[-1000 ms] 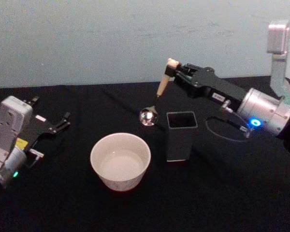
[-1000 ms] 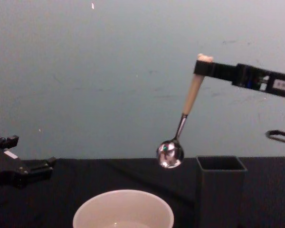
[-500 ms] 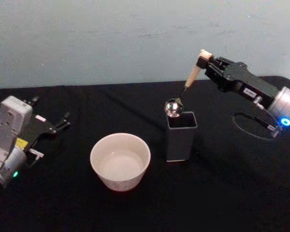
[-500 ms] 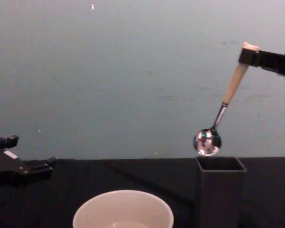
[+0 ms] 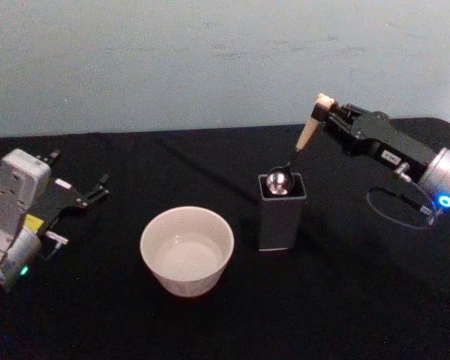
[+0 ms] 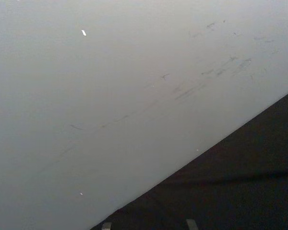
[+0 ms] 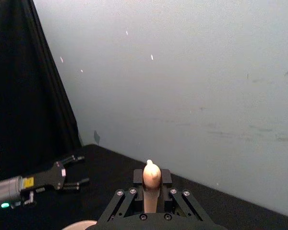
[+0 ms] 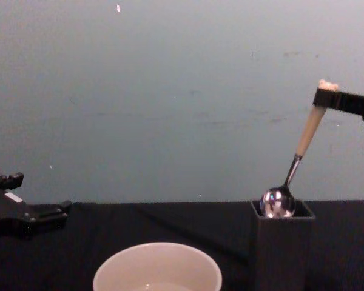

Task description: Pick up the stirring spoon with one hand, stir inside the cup, then place it back in its original position.

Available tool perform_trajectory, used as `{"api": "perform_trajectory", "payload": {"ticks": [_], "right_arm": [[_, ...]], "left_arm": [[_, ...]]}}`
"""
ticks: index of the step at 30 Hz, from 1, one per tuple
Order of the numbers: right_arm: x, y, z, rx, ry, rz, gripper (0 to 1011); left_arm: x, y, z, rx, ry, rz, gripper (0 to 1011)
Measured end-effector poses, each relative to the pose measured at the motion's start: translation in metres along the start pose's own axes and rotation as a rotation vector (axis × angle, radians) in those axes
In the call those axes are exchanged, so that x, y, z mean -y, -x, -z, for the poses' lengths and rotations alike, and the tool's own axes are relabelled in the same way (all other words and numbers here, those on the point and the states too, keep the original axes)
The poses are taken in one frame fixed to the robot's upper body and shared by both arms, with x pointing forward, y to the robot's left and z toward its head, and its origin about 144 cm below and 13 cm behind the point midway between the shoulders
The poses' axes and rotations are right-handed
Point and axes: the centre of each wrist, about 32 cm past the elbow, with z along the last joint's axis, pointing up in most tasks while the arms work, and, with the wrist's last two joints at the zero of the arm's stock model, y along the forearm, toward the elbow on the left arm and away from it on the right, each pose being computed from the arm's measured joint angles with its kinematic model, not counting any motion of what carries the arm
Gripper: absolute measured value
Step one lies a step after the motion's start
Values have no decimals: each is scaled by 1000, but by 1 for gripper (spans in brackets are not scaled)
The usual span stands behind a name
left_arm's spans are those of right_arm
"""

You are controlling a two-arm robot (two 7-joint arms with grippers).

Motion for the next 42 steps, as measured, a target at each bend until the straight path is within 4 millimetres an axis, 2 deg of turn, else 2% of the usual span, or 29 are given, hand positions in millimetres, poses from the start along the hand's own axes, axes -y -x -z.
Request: {"api": "perform_trajectory", "payload": {"ticks": [23,42], "right_arm": [[-6,2,30,-3,148,12,215],[-9,0,42,-14,210,40,215]], "left_arm": [[0,0,0,0,0,0,1001],[0,0,0,0,0,0,1001]]}}
